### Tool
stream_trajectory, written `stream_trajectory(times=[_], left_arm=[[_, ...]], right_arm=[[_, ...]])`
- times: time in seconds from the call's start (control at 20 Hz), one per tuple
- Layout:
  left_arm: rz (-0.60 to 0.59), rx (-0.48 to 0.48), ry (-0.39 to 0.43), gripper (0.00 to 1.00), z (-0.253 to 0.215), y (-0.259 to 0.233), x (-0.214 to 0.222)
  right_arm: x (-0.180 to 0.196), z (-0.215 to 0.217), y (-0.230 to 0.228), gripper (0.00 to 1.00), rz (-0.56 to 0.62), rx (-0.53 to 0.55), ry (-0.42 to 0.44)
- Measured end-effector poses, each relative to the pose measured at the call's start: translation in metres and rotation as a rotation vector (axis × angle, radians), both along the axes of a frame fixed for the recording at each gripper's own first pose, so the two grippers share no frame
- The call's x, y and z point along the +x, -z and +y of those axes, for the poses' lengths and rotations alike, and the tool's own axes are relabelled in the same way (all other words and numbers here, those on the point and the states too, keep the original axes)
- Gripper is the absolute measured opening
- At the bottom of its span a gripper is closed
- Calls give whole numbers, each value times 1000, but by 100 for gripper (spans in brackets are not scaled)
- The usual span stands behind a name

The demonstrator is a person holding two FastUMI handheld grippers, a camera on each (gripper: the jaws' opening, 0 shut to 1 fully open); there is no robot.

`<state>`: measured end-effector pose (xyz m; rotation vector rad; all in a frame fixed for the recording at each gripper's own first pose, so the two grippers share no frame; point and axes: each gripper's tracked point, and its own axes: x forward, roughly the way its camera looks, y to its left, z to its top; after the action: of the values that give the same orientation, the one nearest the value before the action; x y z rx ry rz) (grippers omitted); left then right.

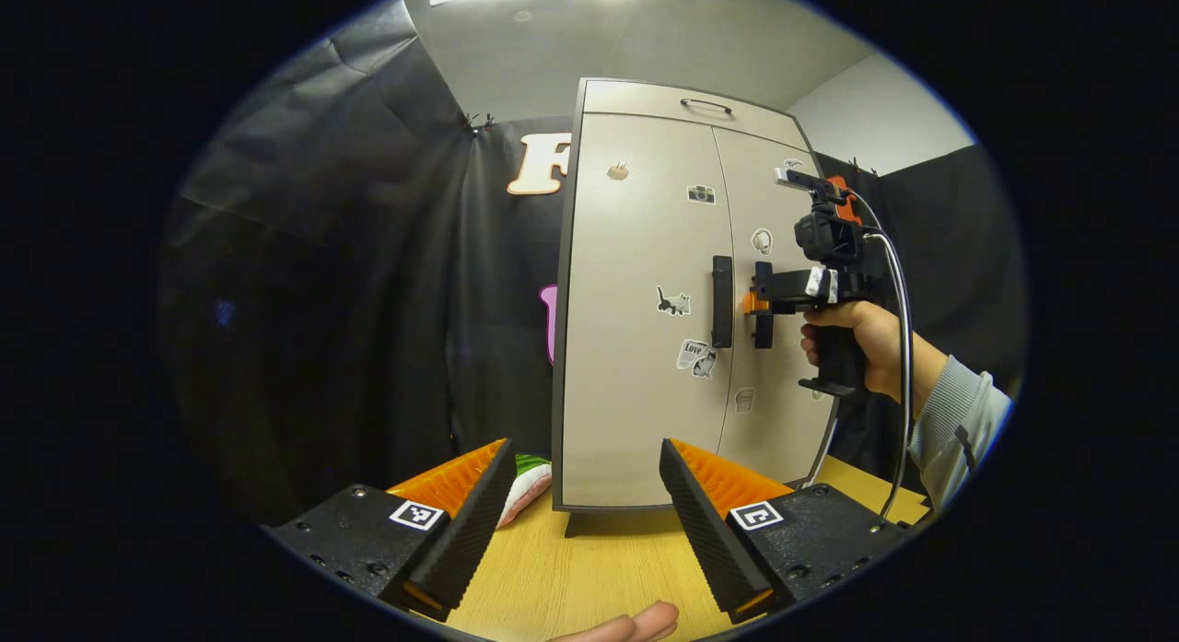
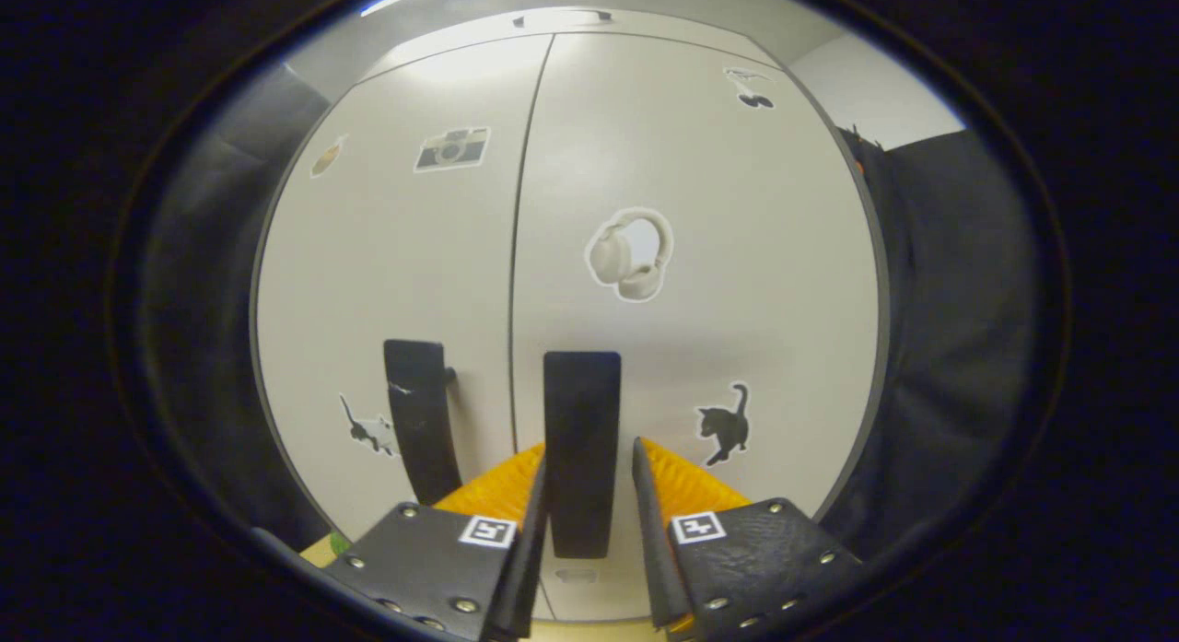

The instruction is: Open the right door of the double-door shoe cabinet with the right hand, and open the left door with the left hand.

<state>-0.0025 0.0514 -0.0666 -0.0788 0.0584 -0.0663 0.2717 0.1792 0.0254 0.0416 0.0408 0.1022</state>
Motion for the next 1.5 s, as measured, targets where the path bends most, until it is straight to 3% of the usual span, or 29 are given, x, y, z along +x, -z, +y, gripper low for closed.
stream_trajectory(times=[0.05, 0.15, 0.65, 0.7, 0.75, 1.5], left_arm=[[3, -1, -2, 97, -1, 0, -1], [5, -4, -8, 97, -3, -1, -2], [11, -1, -12, 97, -25, -12, -21], [12, 0, -11, 97, -27, -14, -22], [14, 0, -9, 97, -29, -13, -24], [26, 11, 16, 97, -49, -19, -32]], right_arm=[[7, 5, 6, 46, 17, -2, -16], [-2, 5, 4, 26, 31, 15, -25], [-43, -12, 6, 25, 57, 40, -192], [-51, -15, 1, 17, 55, 59, -211], [-55, -17, 1, 17, 64, 71, -226], [-85, -44, -1, 17, 53, 43, -283]])
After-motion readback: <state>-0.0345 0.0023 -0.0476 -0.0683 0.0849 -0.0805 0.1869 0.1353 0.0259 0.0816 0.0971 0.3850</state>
